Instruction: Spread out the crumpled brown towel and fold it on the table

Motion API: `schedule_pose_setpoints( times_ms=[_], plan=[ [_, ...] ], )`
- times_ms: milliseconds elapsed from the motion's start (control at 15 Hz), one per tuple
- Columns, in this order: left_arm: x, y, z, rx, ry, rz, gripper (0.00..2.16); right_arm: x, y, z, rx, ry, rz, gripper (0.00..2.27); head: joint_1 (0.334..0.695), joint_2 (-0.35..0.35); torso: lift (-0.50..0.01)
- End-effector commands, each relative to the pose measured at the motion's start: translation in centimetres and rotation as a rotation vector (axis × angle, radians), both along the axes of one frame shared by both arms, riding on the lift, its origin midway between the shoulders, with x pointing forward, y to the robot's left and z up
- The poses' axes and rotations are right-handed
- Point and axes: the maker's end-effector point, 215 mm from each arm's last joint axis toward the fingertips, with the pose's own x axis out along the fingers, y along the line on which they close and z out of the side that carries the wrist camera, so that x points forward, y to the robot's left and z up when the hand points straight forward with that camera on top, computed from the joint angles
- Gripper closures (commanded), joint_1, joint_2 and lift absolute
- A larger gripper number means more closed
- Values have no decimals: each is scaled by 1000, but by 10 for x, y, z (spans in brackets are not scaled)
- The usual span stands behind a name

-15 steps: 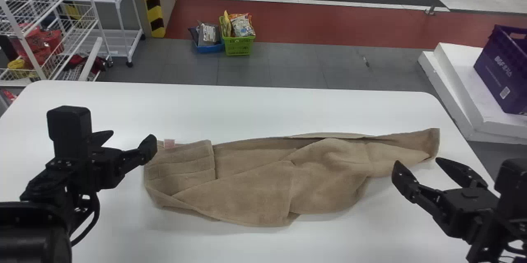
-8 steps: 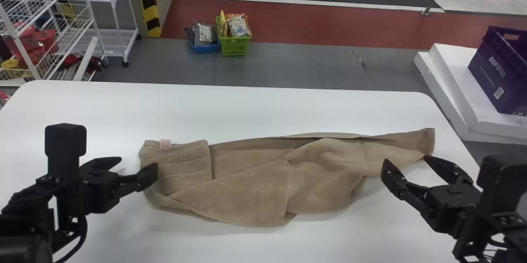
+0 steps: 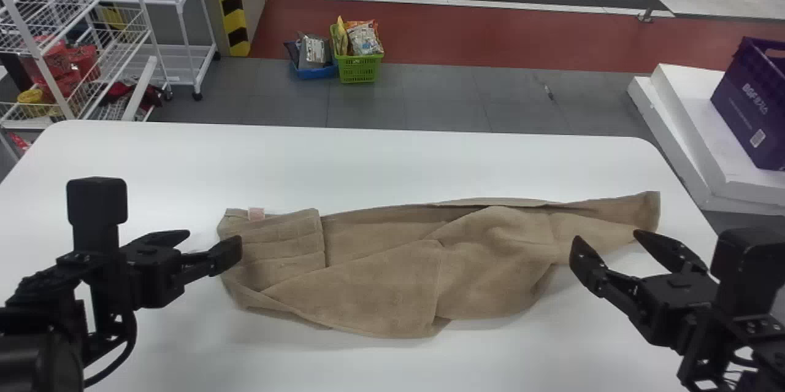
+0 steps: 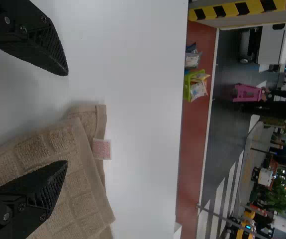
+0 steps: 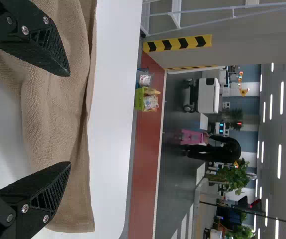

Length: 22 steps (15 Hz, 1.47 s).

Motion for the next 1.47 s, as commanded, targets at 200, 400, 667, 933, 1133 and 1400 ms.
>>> schedule_pose_setpoints(
  times_ms=[200, 400, 667, 933, 1133, 1400],
  plan=[
    [2, -22, -7, -22, 18, -34, 218, 0, -1, -1, 1, -7, -1, 208, 695, -124, -127],
    [3, -28, -7, -47, 19, -42, 218, 0, -1, -3, 1, -7, -1, 208, 695, -137, -127],
    [4, -34, -8, -68, 23, -47, 333, 0, 0, -3, 3, -7, 1, 208, 695, -143, -127],
    [6, -31, -5, -69, 16, -40, 633, 0, 0, -5, 2, -4, 0, 208, 695, -148, -127],
    [7, -26, -3, -64, 11, -28, 633, 0, 1, -8, 5, 1, 2, 211, 695, -143, -127],
    [11, -21, 4, -48, -23, -9, 873, 0, 4, -11, 8, 5, 6, 211, 695, -133, -127]
  ],
)
